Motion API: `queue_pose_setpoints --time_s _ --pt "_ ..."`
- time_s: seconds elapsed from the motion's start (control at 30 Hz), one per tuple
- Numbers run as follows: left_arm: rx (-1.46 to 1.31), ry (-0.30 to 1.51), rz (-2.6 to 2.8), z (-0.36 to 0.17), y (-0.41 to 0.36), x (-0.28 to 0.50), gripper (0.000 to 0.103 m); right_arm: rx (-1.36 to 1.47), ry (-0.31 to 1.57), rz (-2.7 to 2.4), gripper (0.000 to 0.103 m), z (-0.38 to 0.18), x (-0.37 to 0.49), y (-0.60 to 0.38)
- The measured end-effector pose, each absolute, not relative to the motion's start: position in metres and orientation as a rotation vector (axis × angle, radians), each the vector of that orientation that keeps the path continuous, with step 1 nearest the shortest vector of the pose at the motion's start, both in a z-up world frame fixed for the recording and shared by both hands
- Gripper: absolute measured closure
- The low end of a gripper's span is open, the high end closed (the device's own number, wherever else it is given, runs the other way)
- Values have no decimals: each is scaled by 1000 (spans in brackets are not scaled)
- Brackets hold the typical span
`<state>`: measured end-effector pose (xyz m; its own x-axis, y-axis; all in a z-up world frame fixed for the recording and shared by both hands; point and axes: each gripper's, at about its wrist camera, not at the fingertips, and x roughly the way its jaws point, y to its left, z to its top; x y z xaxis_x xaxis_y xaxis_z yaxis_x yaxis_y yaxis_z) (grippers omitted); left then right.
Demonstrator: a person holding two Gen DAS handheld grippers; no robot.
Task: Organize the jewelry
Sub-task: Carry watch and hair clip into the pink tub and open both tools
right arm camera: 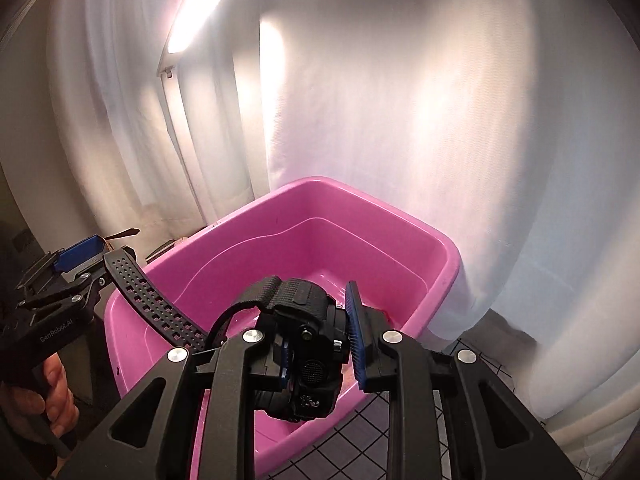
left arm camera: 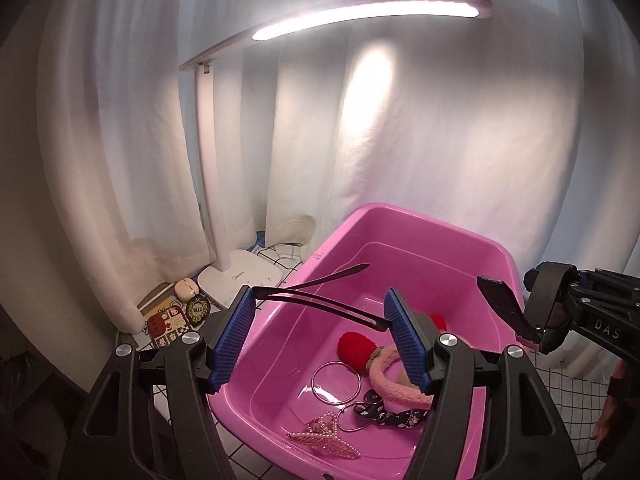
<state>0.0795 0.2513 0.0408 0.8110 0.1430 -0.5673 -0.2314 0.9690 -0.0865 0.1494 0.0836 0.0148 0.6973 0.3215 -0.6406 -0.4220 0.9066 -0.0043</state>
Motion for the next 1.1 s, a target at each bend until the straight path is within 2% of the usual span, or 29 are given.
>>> queue_pose_setpoints --time_s 0.43,0.47,0.53,0.6,0.63,0.7,0.77,1.1 --pt "-190 760 146 -2 266 116 37 -181 817 365 80 -28 207 124" --pt "-182 769 142 -4 264 118 36 -185 832 357 78 -30 209 124" --pt "-167 781 143 -5 262 121 18 -201 870 341 69 -36 212 123" --pt "-163 783 133 -6 261 121 16 -242 886 311 54 -40 214 126" --pt "-161 789 131 -6 261 122 13 -264 883 294 52 -41 214 126" --pt "-157 800 135 -7 261 124 11 -286 853 275 40 -37 209 125" --pt "-158 803 136 -7 262 124 11 -295 813 267 37 -28 203 124" --pt "-197 838 157 -8 267 124 10 -263 806 257 37 -17 192 111"
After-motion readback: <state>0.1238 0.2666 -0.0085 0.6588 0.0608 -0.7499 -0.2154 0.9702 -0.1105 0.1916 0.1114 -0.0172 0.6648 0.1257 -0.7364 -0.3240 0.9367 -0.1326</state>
